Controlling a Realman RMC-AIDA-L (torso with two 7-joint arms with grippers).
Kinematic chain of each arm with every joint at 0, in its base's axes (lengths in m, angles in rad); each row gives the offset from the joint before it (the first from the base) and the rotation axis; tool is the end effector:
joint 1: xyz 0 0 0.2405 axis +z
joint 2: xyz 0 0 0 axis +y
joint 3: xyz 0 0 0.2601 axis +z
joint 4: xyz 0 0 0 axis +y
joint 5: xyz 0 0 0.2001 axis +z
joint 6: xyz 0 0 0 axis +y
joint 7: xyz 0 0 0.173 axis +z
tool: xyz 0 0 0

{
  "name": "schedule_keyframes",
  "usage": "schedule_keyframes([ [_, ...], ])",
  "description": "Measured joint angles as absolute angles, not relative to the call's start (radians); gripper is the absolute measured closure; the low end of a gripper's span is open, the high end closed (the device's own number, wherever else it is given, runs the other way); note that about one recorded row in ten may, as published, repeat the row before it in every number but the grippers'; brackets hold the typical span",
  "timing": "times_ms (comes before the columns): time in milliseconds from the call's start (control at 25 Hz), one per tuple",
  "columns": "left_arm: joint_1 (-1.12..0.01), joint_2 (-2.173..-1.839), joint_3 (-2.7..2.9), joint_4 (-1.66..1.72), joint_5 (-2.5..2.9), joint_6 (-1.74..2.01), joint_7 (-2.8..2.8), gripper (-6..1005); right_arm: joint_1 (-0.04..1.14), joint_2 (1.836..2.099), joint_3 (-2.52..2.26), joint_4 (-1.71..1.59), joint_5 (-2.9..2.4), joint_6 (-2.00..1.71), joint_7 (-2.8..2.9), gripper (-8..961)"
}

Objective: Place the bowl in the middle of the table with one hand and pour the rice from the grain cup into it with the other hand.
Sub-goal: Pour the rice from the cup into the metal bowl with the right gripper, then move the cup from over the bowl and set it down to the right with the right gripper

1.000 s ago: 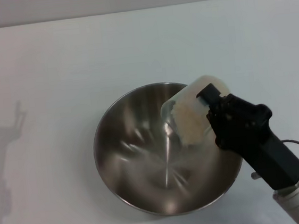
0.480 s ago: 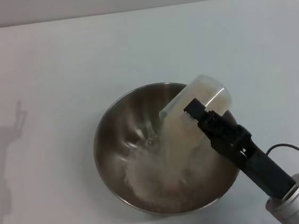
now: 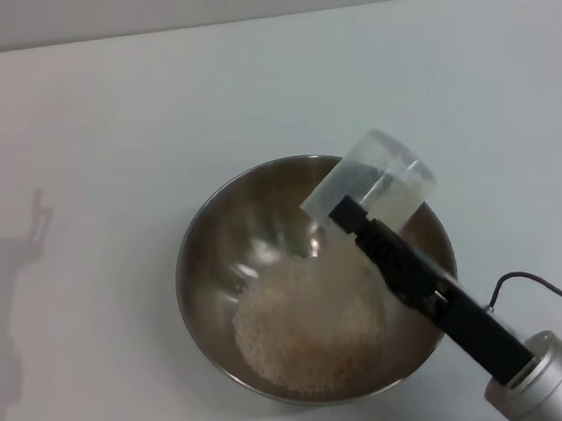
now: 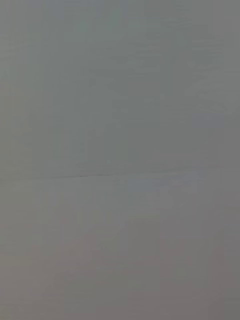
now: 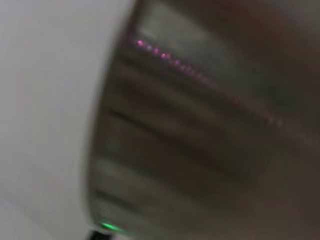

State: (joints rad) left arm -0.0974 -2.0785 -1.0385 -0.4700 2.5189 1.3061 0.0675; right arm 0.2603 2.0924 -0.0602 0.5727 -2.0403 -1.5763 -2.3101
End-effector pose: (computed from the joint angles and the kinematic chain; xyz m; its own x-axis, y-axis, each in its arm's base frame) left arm -0.3224 0.2821 0.0080 0.7401 -0.2062 0.6401 0.6511 -0.0185 -0.7587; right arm 0.1977 0.2012 -0.1097 0.1590 0.4416 0.8830 0.7520 0.5254 -0.3981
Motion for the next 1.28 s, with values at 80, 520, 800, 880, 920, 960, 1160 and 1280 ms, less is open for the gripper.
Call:
schedule_keyframes([
  [80, -0.096, -2.078, -1.038, -0.47, 2.519, 1.306, 0.067, 152, 0.262, 2.092, -0.06, 0.577, -2.04, -1.554, -2.364, 942],
  [520, -0.093, -2.079, -1.037, -0.469, 2.519, 1.307, 0.067, 152, 0.272, 2.092, -0.061, 0.593, -2.04, -1.508, -2.557, 941],
  [800, -0.097, -2.079, -1.037, -0.473, 2.519, 1.306, 0.067, 152, 0.282, 2.092, -0.061, 0.598, -2.04, -1.482, -2.614, 942],
  [880, -0.098, -2.079, -1.037, -0.475, 2.519, 1.306, 0.067, 152, 0.285, 2.092, -0.057, 0.599, -2.04, -1.482, -2.611, 942],
  [920, -0.099, -2.078, -1.037, -0.475, 2.519, 1.306, 0.067, 152, 0.286, 2.092, -0.056, 0.6, -2.04, -1.481, -2.608, 942],
  [960, -0.099, -2.079, -1.037, -0.474, 2.519, 1.306, 0.068, 152, 0.288, 2.092, -0.055, 0.606, -2.04, -1.481, -2.596, 942],
  [1160, -0.1, -2.078, -1.037, -0.47, 2.519, 1.306, 0.067, 152, 0.3, 2.092, -0.048, 0.646, -2.039, -1.513, -2.378, 941],
  [1280, -0.1, -2.079, -1.037, -0.469, 2.519, 1.305, 0.067, 152, 0.3, 2.092, -0.041, 0.663, -2.036, -1.522, -2.241, 941],
])
